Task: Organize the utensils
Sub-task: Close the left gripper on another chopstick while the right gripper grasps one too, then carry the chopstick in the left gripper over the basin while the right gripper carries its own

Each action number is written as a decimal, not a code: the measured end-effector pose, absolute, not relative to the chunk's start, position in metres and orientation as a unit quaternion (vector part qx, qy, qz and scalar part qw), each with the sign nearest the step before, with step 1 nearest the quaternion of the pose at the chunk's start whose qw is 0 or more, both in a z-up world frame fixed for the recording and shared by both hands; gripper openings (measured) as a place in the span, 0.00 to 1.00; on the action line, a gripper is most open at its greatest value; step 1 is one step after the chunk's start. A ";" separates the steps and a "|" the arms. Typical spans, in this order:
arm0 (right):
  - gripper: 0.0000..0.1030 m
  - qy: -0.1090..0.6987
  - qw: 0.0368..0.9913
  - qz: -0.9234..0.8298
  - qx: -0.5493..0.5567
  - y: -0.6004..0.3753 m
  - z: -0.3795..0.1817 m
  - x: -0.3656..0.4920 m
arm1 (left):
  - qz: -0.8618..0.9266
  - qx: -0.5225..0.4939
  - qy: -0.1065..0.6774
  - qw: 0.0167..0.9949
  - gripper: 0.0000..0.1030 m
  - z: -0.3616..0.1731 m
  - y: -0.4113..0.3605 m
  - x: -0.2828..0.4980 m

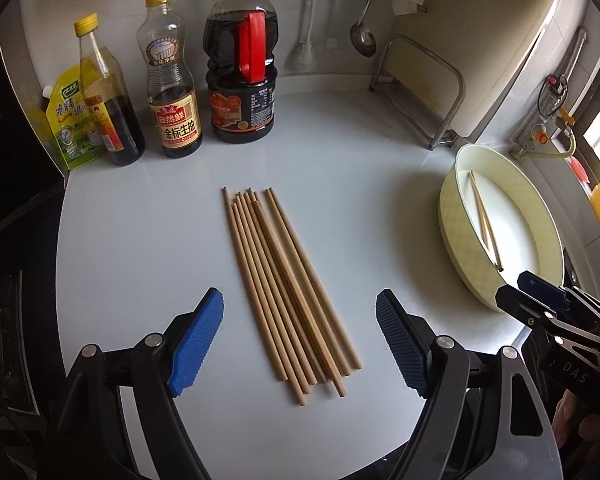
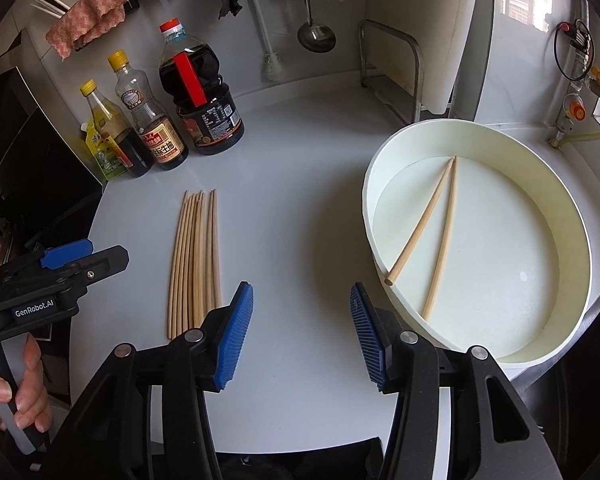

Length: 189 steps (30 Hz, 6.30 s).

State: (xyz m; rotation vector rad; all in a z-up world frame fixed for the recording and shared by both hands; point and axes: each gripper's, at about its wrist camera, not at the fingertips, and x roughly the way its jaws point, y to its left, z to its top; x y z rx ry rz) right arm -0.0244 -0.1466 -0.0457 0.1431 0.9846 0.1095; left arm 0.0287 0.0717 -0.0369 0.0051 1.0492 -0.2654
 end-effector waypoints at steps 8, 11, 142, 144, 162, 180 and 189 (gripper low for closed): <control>0.48 0.486 0.870 0.064 0.059 -0.125 -0.054 -0.014 | -0.114 -0.013 0.507 0.854 0.75 -0.050 0.095 0.028; 0.48 0.492 0.866 0.070 0.057 -0.117 -0.060 -0.010 | -0.108 -0.019 0.514 0.851 0.75 -0.058 0.101 0.029; 0.06 0.488 0.860 0.147 0.020 -0.059 -0.103 0.041 | -0.075 0.004 0.525 0.848 0.07 -0.106 0.111 0.057; 0.06 0.480 0.865 0.145 0.023 -0.065 -0.092 0.033 | -0.085 0.007 0.522 0.849 0.07 -0.097 0.104 0.053; 0.06 0.429 0.897 0.029 0.100 -0.217 -0.038 -0.022 | -0.223 0.049 0.468 0.854 0.07 -0.025 -0.038 0.047; 0.06 0.418 0.892 -0.032 0.170 -0.334 -0.041 -0.013 | -0.293 0.093 0.463 0.831 0.07 -0.011 -0.156 0.077; 0.06 0.438 0.874 -0.047 0.206 -0.364 -0.067 -0.003 | -0.306 0.117 0.483 0.812 0.07 -0.031 -0.198 0.100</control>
